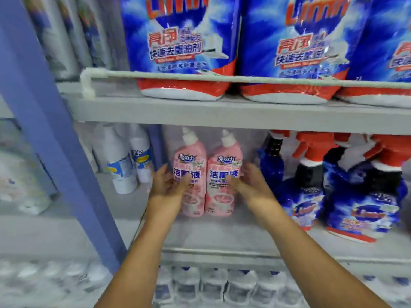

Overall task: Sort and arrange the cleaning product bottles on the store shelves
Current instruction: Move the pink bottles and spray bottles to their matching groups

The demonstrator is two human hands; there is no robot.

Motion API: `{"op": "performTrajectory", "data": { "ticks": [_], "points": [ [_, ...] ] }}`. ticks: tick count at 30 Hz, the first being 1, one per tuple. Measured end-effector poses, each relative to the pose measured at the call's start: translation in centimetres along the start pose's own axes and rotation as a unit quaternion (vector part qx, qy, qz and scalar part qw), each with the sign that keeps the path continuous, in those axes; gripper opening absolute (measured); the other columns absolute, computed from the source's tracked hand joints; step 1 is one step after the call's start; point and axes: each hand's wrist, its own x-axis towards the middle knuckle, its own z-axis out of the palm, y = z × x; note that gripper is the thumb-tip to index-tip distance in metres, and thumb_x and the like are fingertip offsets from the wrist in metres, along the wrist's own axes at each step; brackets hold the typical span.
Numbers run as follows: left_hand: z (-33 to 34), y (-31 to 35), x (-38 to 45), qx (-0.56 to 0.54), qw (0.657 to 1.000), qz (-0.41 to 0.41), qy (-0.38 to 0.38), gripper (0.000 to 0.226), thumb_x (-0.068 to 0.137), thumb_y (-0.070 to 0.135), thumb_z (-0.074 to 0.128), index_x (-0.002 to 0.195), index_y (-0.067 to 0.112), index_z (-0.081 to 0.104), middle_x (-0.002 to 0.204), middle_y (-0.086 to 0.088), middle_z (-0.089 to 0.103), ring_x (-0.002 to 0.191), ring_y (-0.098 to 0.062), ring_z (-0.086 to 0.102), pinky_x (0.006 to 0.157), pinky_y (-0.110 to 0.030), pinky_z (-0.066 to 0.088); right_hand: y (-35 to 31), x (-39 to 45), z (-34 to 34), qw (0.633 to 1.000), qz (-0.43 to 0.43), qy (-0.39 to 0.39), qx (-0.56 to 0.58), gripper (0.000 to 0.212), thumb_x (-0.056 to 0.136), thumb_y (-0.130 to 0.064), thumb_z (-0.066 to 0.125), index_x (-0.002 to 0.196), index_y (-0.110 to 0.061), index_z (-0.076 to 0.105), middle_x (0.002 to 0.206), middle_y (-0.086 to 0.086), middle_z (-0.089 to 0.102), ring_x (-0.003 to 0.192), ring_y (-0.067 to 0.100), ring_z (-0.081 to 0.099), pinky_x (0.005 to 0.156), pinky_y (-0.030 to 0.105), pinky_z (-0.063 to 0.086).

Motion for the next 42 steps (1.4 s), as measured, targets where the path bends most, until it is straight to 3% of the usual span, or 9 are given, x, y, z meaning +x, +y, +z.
{"op": "performTrajectory", "data": {
  "ticks": [4, 10, 13, 16, 21, 26, 32, 35, 42],
  "points": [
    [-0.5, -0.9, 0.8, 0.009, 0.996, -0.017, -0.082, 0.072, 0.068, 0.051, 0.080, 0.129, 0.019, 0.058, 0.116, 0.005, 0.075, 0.105, -0.010, 0.072, 0.091, -0.029, 0.056, 1.2, 1.0, 1.0, 0.998, 0.040, -0.046, 0.004, 0.066, 0.072, -0.044, 0.087, 0.128, -0.019, 0.063, 0.125, 0.011, 0.072, 0.117, 0.036, 0.067, 0.101, 0.062, 0.050],
    [-0.8, -1.1, 1.2, 0.043, 0.993, -0.014, -0.113, 0.071, 0.059, 0.062, 0.075, 0.117, 0.023, 0.060, 0.115, 0.001, 0.071, 0.102, -0.016, 0.069, 0.090, -0.038, 0.056, 0.7, -0.9, 1.9, 0.999, 0.022, 0.026, -0.010, 0.033, 0.088, -0.019, 0.076, 0.119, -0.015, 0.067, 0.119, 0.015, 0.074, 0.111, 0.037, 0.070, 0.099, 0.057, 0.053],
    [-1.0, -1.5, 0.6, 0.054, 0.992, -0.005, -0.111, 0.082, 0.058, 0.066, 0.069, 0.128, 0.025, 0.055, 0.118, 0.002, 0.071, 0.102, -0.018, 0.070, 0.089, -0.041, 0.057, 0.5, -2.4, 1.4, 0.997, 0.028, 0.068, -0.026, 0.028, 0.092, -0.010, 0.072, 0.119, -0.014, 0.068, 0.115, 0.009, 0.076, 0.106, 0.030, 0.073, 0.098, 0.054, 0.055],
    [-1.1, -1.0, 0.0, 0.041, 0.993, -0.007, -0.113, 0.081, 0.060, 0.061, 0.073, 0.131, 0.027, 0.055, 0.116, 0.004, 0.072, 0.103, -0.018, 0.070, 0.090, -0.041, 0.057, 0.2, -4.0, 0.8, 0.993, 0.033, 0.108, -0.017, 0.034, 0.088, -0.007, 0.076, 0.121, -0.012, 0.067, 0.113, 0.008, 0.077, 0.105, 0.028, 0.073, 0.096, 0.054, 0.056],
    [-1.4, 0.5, -2.7, 0.008, 0.994, 0.012, -0.112, 0.045, 0.081, 0.018, 0.084, 0.118, 0.031, 0.060, 0.106, 0.013, 0.074, 0.088, 0.005, 0.070, 0.081, -0.031, 0.057, -1.3, -7.3, -0.8, 0.993, 0.030, 0.108, -0.026, 0.032, 0.090, -0.014, 0.076, 0.119, -0.018, 0.066, 0.111, 0.005, 0.077, 0.104, 0.026, 0.074, 0.095, 0.055, 0.057],
    [-3.2, 3.8, -7.3, -0.033, 0.991, 0.024, -0.125, 0.040, 0.085, 0.014, 0.081, 0.118, 0.028, 0.062, 0.101, 0.014, 0.077, 0.093, -0.008, 0.074, 0.064, -0.018, 0.057, -4.4, -11.3, -2.1, 0.995, -0.006, 0.096, -0.020, 0.029, 0.090, -0.012, 0.074, 0.118, -0.018, 0.068, 0.108, 0.001, 0.078, 0.100, 0.020, 0.075, 0.086, 0.040, 0.061],
    [-10.0, 6.0, -15.2, -0.022, 0.994, 0.009, -0.110, 0.048, 0.072, 0.031, 0.091, 0.112, 0.041, 0.067, 0.106, 0.009, 0.078, 0.095, -0.013, 0.076, 0.075, -0.034, 0.060, -6.0, -17.0, -2.4, 0.998, -0.034, 0.042, -0.023, 0.027, 0.088, -0.012, 0.075, 0.111, -0.026, 0.071, 0.104, -0.005, 0.079, 0.096, 0.014, 0.075, 0.078, 0.030, 0.058],
    [-13.4, 6.7, -18.1, -0.049, 0.997, 0.008, -0.067, 0.039, 0.078, 0.019, 0.080, 0.113, 0.029, 0.066, 0.104, 0.007, 0.079, 0.091, -0.011, 0.076, 0.066, -0.026, 0.059, -6.3, -18.8, -0.4, 0.999, -0.033, -0.001, 0.019, 0.027, 0.087, -0.009, 0.074, 0.111, -0.022, 0.071, 0.102, -0.001, 0.079, 0.092, 0.016, 0.076, 0.072, 0.026, 0.059],
    [-20.9, 8.2, -20.2, -0.004, 0.998, 0.032, 0.046, 0.032, 0.088, 0.004, 0.072, 0.113, 0.023, 0.066, 0.099, 0.005, 0.079, 0.083, -0.005, 0.074, 0.064, -0.017, 0.055, -6.4, -21.2, 7.6, 0.991, -0.023, -0.104, 0.075, 0.041, 0.070, -0.024, 0.080, 0.110, -0.022, 0.072, 0.103, 0.000, 0.079, 0.096, 0.020, 0.076, 0.083, 0.040, 0.059]
  ]
}}
